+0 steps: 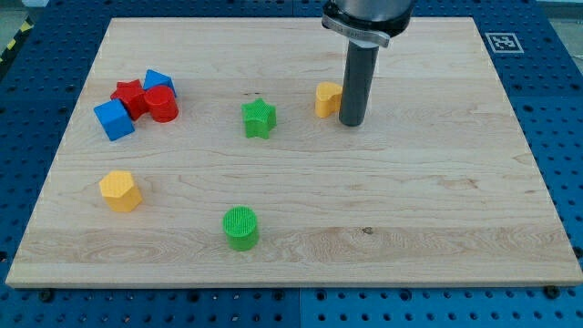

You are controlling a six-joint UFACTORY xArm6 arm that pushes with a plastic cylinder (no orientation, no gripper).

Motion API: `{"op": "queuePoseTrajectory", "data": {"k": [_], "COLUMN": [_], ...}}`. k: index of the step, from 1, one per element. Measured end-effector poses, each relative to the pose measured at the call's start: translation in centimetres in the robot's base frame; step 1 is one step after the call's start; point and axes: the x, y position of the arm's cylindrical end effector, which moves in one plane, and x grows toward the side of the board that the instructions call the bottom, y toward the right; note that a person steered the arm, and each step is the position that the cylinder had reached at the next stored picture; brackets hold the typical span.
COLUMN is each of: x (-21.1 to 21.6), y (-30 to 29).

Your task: Slide the yellow heart slightly to the right side of the board

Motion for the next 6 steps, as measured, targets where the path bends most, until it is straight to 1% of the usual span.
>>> {"op": "queuePoseTrajectory", "data": {"k": [1, 2, 3, 4, 5, 6], "x": [0.1, 0.1, 0.1, -0.8, -2.9, -3.0], "y": [-2.2, -5.6, -7.5, -7.5, -7.5, -6.6]}}
